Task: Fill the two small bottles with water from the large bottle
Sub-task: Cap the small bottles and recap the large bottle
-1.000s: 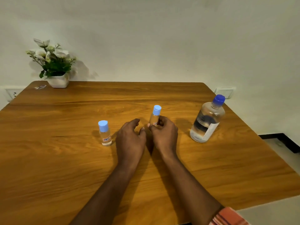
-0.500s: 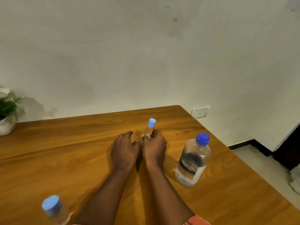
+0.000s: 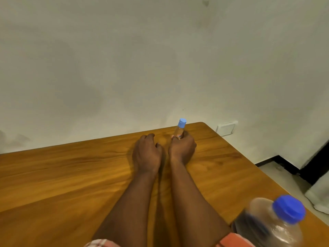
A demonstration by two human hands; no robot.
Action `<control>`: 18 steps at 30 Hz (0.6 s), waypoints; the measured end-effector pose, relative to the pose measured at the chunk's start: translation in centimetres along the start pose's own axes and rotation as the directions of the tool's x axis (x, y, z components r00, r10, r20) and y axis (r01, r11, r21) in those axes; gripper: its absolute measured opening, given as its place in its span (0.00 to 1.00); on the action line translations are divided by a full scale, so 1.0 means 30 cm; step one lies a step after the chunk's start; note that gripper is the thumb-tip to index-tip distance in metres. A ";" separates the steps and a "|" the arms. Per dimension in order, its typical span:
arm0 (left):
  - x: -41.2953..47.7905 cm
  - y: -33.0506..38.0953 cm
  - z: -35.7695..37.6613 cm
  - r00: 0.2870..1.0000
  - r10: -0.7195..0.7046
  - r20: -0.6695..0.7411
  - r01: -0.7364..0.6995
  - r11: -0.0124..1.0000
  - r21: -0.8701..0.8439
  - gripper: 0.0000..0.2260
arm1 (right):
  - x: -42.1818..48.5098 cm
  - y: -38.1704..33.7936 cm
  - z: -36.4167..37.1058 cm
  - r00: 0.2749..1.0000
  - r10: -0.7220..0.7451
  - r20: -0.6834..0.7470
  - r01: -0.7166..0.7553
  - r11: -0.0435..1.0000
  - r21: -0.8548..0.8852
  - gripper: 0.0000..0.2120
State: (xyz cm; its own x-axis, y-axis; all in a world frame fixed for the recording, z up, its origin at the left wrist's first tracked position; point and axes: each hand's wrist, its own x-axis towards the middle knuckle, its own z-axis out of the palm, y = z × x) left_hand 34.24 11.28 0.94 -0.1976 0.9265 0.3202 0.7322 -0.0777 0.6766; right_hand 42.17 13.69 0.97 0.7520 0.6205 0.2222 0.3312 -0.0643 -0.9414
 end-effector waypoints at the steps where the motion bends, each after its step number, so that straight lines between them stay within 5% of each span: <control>1: 0.021 0.003 0.014 1.000 0.011 0.004 -0.011 1.000 0.002 0.18 | 0.015 -0.003 0.014 1.000 -0.013 0.005 0.013 1.000 -0.005 0.03; 18: 0.171 0.004 0.100 0.993 0.096 0.071 -0.103 0.990 0.097 0.16 | 0.111 0.017 0.147 0.995 -0.081 0.050 0.089 0.979 -0.182 0.06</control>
State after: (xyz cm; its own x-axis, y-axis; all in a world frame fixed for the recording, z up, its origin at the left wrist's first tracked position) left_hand 35.27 17.12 0.67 -0.0792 0.9385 0.3361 0.8086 -0.1367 0.5722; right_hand 42.33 19.16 0.09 0.6932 0.6623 0.2843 0.4947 -0.1503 -0.8560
